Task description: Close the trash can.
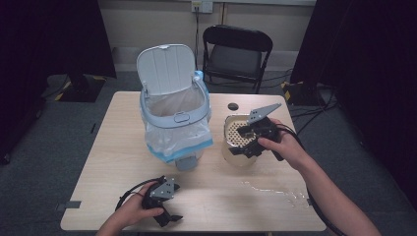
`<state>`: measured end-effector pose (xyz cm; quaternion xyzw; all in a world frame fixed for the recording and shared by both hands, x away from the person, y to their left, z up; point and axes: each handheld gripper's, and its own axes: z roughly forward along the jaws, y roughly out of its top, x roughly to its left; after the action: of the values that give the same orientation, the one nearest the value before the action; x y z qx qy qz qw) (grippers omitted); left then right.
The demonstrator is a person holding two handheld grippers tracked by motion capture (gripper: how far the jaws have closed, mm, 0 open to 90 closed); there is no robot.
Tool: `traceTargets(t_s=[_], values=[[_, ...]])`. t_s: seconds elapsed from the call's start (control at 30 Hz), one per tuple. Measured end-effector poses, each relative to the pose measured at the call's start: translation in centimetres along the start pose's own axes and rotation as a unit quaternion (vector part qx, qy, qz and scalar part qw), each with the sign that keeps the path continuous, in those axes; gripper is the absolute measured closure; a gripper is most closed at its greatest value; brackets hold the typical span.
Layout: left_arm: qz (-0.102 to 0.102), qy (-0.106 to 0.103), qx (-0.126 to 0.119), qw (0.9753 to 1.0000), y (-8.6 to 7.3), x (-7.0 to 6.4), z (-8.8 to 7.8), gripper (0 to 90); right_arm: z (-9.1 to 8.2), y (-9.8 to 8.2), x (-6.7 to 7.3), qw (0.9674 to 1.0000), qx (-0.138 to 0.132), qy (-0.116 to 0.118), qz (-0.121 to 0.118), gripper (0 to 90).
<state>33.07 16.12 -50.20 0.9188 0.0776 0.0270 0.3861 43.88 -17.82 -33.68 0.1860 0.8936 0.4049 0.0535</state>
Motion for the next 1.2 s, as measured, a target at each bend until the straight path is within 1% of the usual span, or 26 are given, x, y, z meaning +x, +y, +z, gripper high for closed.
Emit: traceTargets(t_s=[0.17,0.2,0.23,0.3,0.53,0.6,0.67,0.7,0.73,0.8,0.9,0.93,0.97,1.0,1.03,1.13,1.17,1.2], values=[[-0.002,0.001,0.001,1.0,0.0,0.0,0.0,0.0,0.5,-0.9,0.4,1.0,0.003,0.003,-0.003,14.3],[-0.001,0.002,0.008,1.0,0.0,0.0,-0.1,0.0,0.6,-1.1,0.5,1.0,0.004,0.005,-0.004,14.3],[0.0,0.0,0.0,1.0,0.0,0.0,0.0,0.0,0.7,-1.2,0.6,1.0,0.004,0.006,-0.003,14.3],[0.0,0.0,0.0,1.0,0.0,0.0,0.0,0.0,0.8,-1.7,0.9,1.0,0.006,0.004,-0.005,14.3],[-0.002,0.001,-0.001,1.0,0.0,0.0,0.0,0.0,1.4,-2.9,1.4,0.9999,0.007,0.01,-0.005,14.1],[-0.001,-0.001,0.001,1.0,0.0,0.0,0.0,0.0,1.4,-3.3,1.6,0.9999,-0.002,0.005,-0.008,14.0],[0.0,0.0,0.0,1.0,0.0,0.0,0.0,0.0,1.4,-3.5,1.8,1.0,-0.008,0.003,-0.004,14.2],[-0.003,0.0,-0.001,1.0,0.0,0.0,0.0,0.0,1.3,-3.5,1.8,0.9999,-0.008,0.008,-0.003,14.2],[0.0,0.0,0.0,1.0,0.0,0.0,0.0,0.0,1.3,-3.6,1.9,0.9999,-0.007,0.011,-0.005,14.2],[-0.002,-0.001,-0.001,1.0,0.0,0.0,0.0,0.0,1.1,-3.6,2.1,0.9999,-0.006,0.009,-0.007,14.2],[0.0,0.001,0.001,1.0,0.0,0.0,0.0,0.0,0.9,-3.5,2.6,0.9996,-0.005,0.023,-0.014,14.2],[0.0,0.001,0.001,1.0,0.0,0.0,0.0,0.0,0.9,-3.5,2.6,0.9996,-0.005,0.023,-0.014,14.2],[0.0,0.0,0.0,1.0,0.0,0.0,0.0,0.0,0.8,-3.5,2.7,0.9996,-0.006,0.023,-0.015,14.2],[-0.004,0.001,0.002,1.0,0.0,0.0,0.0,0.0,0.8,-3.5,2.9,0.9994,-0.007,0.029,-0.016,14.2],[0.0,0.001,0.001,1.0,0.0,0.0,0.0,0.0,0.8,-3.6,3.0,0.9994,-0.007,0.031,-0.016,14.2],[0.0,0.001,0.0,1.0,0.0,0.0,0.0,0.0,1.0,-4.0,3.6,0.9991,-0.005,0.036,-0.021,14.2],[0.0,0.001,0.001,1.0,0.0,0.0,0.0,0.0,1.2,-4.2,3.9,0.9988,-0.005,0.043,-0.023,14.2],[0.0,0.001,0.001,1.0,0.0,0.0,0.0,0.0,1.2,-4.4,4.0,0.9987,-0.005,0.046,-0.022,14.2]])
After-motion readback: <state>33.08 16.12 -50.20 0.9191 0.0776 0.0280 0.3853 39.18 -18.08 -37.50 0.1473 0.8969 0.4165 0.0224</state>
